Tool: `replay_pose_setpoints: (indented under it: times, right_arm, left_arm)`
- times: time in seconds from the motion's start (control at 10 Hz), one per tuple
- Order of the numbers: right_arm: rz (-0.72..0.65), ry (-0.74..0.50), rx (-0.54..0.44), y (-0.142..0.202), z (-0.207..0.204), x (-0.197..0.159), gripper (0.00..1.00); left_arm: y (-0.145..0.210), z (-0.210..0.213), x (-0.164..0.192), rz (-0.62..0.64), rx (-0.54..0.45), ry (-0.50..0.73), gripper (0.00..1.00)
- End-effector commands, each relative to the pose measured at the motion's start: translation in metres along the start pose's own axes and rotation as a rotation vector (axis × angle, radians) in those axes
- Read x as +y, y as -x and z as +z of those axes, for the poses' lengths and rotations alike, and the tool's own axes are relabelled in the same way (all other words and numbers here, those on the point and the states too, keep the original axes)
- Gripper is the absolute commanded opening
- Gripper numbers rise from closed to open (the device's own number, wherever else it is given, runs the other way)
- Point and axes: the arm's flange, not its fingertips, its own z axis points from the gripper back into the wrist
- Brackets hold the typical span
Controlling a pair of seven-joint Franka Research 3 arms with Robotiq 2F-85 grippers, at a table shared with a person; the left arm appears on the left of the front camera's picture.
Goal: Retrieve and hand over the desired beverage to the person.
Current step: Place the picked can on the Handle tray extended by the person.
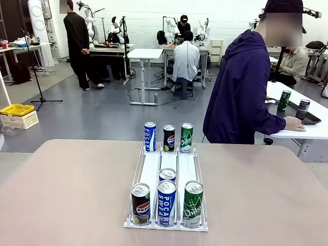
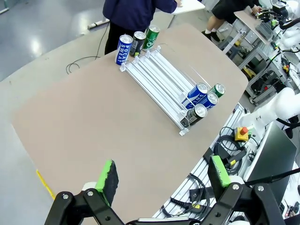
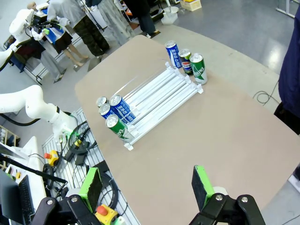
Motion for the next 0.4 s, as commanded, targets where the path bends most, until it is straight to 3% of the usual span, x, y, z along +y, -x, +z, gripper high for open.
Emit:
replay_pose_setpoints:
  times: [0.0, 0.3]
  right_arm:
    - [0.013, -0.018, -0.032, -0.0017, -0.0006, -0.0007, 1.00]
    - [0.013, -0.018, -0.032, -0.0017, -0.0006, -0.0007, 1.00]
  left_arm:
    - [0.0021, -0.0010, 0.0006, -0.025, -0.015, 0.016, 1.00]
    - [0.0021, -0.0010, 0.0006, -0.025, -0.015, 0.016, 1.00]
